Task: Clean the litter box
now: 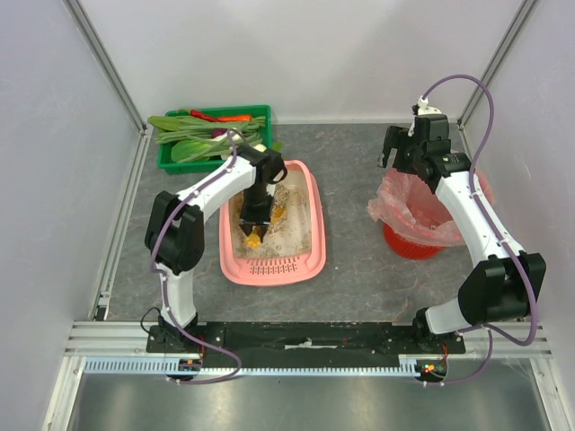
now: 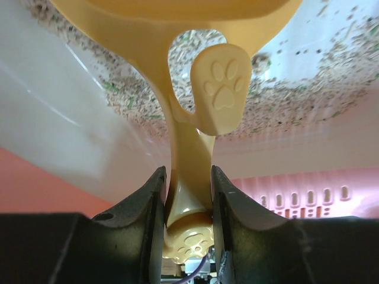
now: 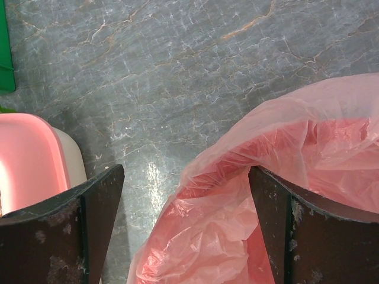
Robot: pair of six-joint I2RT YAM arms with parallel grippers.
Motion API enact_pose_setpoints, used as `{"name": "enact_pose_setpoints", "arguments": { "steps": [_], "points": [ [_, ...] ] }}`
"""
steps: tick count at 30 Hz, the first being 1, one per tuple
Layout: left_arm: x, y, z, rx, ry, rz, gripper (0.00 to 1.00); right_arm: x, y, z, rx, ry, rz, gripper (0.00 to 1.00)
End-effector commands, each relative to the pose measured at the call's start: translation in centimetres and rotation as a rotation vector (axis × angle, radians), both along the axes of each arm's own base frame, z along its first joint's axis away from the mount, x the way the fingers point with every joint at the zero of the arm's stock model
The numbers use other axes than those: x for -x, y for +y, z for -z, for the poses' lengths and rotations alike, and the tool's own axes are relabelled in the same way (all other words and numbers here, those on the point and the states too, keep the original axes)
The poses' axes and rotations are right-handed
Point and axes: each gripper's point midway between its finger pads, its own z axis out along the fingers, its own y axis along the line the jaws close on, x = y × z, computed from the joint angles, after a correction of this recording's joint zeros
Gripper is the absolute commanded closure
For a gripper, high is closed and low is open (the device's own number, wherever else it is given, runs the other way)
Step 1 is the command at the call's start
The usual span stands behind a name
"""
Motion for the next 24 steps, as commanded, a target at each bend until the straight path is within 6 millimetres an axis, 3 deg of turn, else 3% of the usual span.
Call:
{"name": "enact_pose_setpoints", "arguments": {
  "steps": [1,7,13,24],
  "points": [
    [-1.9,-1.9,0.1,0.032,-0.045,0.069,0.98,-1.0,-0.3,-2.7,-0.005,-0.076,0.018,0.05],
    [-3.1,-1.7,1.3,-0.012,-0.057,0.077,0.98,-1.1,-0.4,-2.9,-0.001,-0.08,0.022,0.05],
    [-4.9,-2.7,1.3,0.032,-0.13,0.112,0.98,-1.0,-0.5,-3.1,0.0,-0.083,0.027,0.05],
    [-6.3,-3.4,2.9,0.099,-0.229,0.178,0.98,-1.1,-0.2,-3.4,-0.002,-0.081,0.009,0.05]
  ]
}}
